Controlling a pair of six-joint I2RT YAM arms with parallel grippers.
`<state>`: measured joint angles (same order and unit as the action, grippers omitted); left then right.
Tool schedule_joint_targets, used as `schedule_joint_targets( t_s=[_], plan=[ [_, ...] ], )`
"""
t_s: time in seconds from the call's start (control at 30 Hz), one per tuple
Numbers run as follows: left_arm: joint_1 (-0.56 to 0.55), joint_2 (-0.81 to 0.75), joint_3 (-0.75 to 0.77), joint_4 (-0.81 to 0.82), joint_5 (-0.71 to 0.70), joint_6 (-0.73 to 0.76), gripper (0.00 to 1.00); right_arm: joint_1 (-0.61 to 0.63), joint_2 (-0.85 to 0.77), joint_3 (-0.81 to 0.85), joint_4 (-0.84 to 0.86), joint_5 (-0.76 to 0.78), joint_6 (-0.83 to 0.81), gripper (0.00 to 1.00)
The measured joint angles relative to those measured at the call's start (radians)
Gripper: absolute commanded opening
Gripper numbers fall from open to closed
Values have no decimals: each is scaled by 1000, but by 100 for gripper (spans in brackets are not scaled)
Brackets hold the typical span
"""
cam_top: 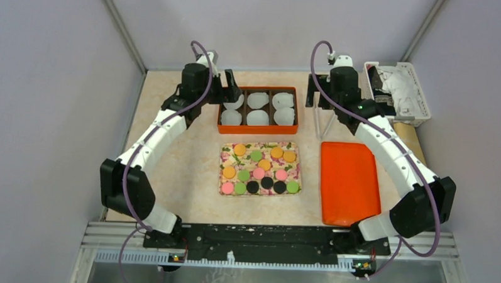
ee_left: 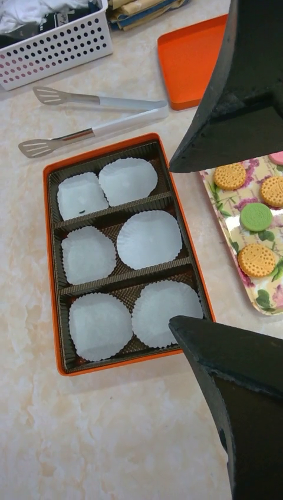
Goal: Pack the cookies
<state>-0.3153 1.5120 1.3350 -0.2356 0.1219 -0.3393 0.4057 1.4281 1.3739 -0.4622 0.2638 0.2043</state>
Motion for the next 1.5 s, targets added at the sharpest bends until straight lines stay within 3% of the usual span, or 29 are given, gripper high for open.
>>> schedule_joint_targets(
  t_s=[0.17,0.37,0.57,0.67,0.77,0.83,1.03,1.27,1.5],
  plan=[
    [2,-22,0,4,25,-1,99,0,-1,-8,18,-2,-6,99],
    [68,-134,-109,222,286,-81,98,0,-71,-139,132,-91,-18,99],
    [103,-23,-23,284,488,-130,79,0,-78,-141,169,-103,-16,99],
    [98,21,-11,275,481,-140,77,0,-75,-140,184,-91,-8,99],
    [97,35,-18,259,437,-153,59,0,-56,-109,167,-88,2,99],
    [97,48,-7,231,406,-158,56,0,-28,-68,154,-89,6,99],
    [97,117,29,177,373,-161,59,0,20,-35,147,-66,-3,99],
    [97,119,-21,127,241,-140,62,-1,111,-21,92,54,-1,99],
    [97,119,-30,92,193,-126,64,-37,173,-27,72,65,46,99]
  ],
)
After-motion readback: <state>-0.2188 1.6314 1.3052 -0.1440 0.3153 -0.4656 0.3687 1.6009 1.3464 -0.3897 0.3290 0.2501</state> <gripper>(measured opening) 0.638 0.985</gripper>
